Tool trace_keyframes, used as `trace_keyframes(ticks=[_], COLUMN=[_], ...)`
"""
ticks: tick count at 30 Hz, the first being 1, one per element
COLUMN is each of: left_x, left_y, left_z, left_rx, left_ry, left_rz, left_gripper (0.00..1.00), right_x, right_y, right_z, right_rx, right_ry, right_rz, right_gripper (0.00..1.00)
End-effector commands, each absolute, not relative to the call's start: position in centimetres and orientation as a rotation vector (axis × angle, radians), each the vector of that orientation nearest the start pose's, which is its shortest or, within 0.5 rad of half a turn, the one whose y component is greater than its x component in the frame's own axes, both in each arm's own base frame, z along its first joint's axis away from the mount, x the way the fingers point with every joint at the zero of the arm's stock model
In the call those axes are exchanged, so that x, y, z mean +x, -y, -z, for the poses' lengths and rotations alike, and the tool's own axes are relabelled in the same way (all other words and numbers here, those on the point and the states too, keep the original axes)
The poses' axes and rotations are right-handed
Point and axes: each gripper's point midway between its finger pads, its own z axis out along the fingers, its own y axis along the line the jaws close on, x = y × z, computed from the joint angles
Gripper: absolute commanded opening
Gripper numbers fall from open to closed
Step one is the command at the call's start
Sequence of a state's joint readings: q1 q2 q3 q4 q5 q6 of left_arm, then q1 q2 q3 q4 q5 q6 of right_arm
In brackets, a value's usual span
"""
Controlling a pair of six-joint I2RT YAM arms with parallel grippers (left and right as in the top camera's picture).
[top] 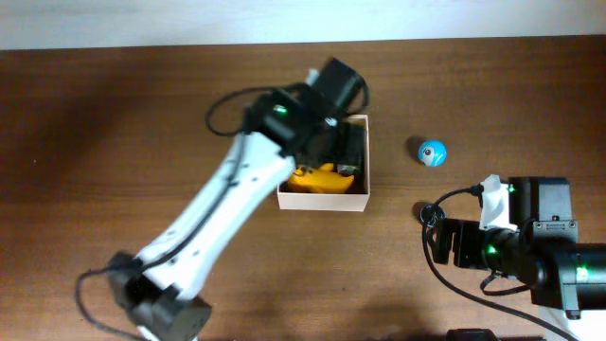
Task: Pack container
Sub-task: 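Lower the dinosaur into the box front and release, lift left arm, then grasp the blue ball with the right gripper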
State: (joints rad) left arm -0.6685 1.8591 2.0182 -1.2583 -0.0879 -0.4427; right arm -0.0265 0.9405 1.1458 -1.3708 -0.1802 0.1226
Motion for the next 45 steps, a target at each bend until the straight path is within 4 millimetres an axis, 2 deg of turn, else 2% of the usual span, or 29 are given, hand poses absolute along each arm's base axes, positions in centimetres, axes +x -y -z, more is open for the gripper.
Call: trace_keyframes(ticks=[1, 4, 8, 11, 15, 18, 22, 28, 32, 39, 43, 45], left_x=[36.1, 35.7, 34.2, 32.5, 30.3, 30.0, 30.0, 30.0, 30.0, 30.0, 30.0, 30.0], left_y=[20.8, 15.6, 9.3, 5.8, 2.8, 2.1, 2.1, 2.1, 2.1, 2.1, 2.1, 2.1], left_z=[-30.9, -33.3, -34.7, -34.8, -33.9, -33.7, -33.7, -33.7, -33.7, -33.7, -33.7, -33.7], left_rx=[0.155, 0.037, -0.129, -0.222, -0.316, -0.344, -0.345, -0.345, -0.345, -0.345, -0.345, -0.345], left_ry=[-2.541, -2.513, -2.518, -2.554, -2.635, -2.65, -2.65, -2.65, -2.65, -2.65, -2.65, -2.65], left_rz=[0.192, 0.124, 0.061, 0.005, -0.064, -0.08, -0.079, -0.08, -0.079, -0.079, -0.079, -0.079], left_gripper=[0.99, 0.99, 0.99, 0.99, 0.99, 0.99, 0.99, 0.99, 0.99, 0.99, 0.99, 0.99], right_x=[19.8, 21.2, 23.7, 26.4, 31.0, 34.4, 37.6, 40.8, 42.7, 43.4, 43.1, 43.0], right_y=[-2.3, -2.3, -2.0, -1.2, 0.0, 0.3, 0.4, 0.8, 1.2, 2.5, 3.6, 4.0], right_z=[-21.3, -21.4, -20.4, -19.6, -18.9, -17.9, -15.8, -10.6, -8.5, -5.7, -4.0, -3.4], right_rx=[0.144, 0.144, 0.151, 0.167, 0.179, 0.179, 0.177, 0.188, 0.166, 0.185, 0.21, 0.23], right_ry=[-2.71, -2.714, -2.784, -2.822, -2.81, -2.774, -2.76, -2.853, -2.883, -2.925, -2.958, -2.969], right_rz=[-0.258, -0.264, -0.239, -0.183, -0.102, -0.084, -0.084, -0.064, -0.038, 0.071, 0.125, 0.114], right_gripper=[0.99, 0.99, 0.99, 0.99, 0.99, 0.99, 0.99, 1.0, 1.0, 0.99, 0.95, 0.9])
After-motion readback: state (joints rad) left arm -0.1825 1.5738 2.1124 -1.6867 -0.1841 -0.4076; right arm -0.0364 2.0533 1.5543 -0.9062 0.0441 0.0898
